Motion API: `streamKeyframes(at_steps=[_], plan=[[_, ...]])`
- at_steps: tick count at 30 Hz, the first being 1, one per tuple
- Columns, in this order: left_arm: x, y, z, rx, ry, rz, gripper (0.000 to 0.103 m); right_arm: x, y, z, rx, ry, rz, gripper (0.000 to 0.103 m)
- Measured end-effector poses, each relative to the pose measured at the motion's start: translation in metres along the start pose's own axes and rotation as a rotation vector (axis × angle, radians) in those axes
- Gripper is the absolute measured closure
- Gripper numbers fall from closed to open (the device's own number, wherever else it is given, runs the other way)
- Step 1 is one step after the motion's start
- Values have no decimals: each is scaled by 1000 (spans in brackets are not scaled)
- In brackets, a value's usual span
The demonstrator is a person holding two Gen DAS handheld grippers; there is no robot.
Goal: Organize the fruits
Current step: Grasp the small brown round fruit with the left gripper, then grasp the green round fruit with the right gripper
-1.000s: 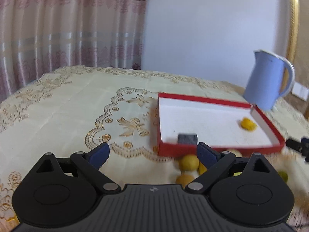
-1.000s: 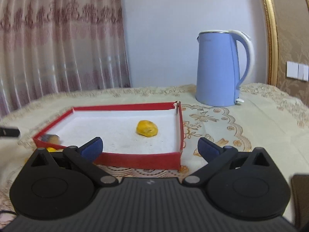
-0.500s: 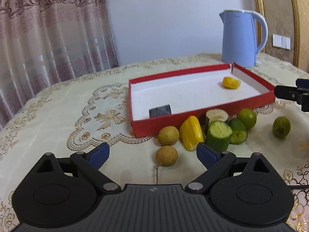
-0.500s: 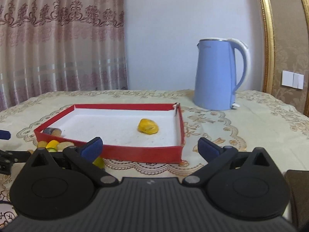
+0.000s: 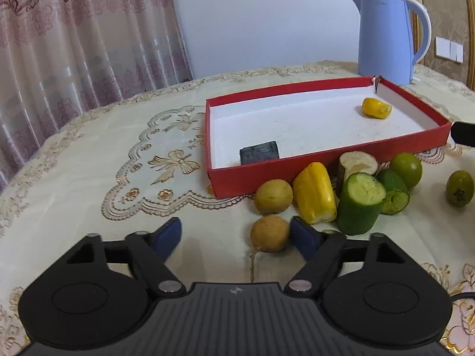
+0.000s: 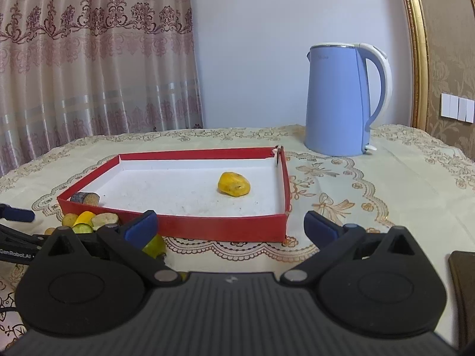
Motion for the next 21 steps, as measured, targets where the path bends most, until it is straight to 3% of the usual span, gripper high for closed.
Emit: streamKeyframes(at_steps=[10, 13, 18, 21], plan=[[0, -10, 4, -72, -39, -5, 69, -3, 0, -3, -19, 35, -2, 0], [0, -9, 4, -106, -44, 11, 77, -6, -1, 0, -29, 46, 0, 0], [-1, -6, 4, -134, -44, 46, 77, -8, 10, 11, 14, 30, 45, 0], [-1, -5, 4, -127, -46, 53, 77, -20, 25, 14, 71, 79, 125, 0]])
Point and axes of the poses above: each gripper's, at about its wrist camera, not at the fingertips, and z roughly against the way its jaws point, y to its left, x to its top, the point moved 9 cm from there along -z, roughly the way its jaws point, and after that the axes turned 7 degrees about -z, right-handed, at the moved point
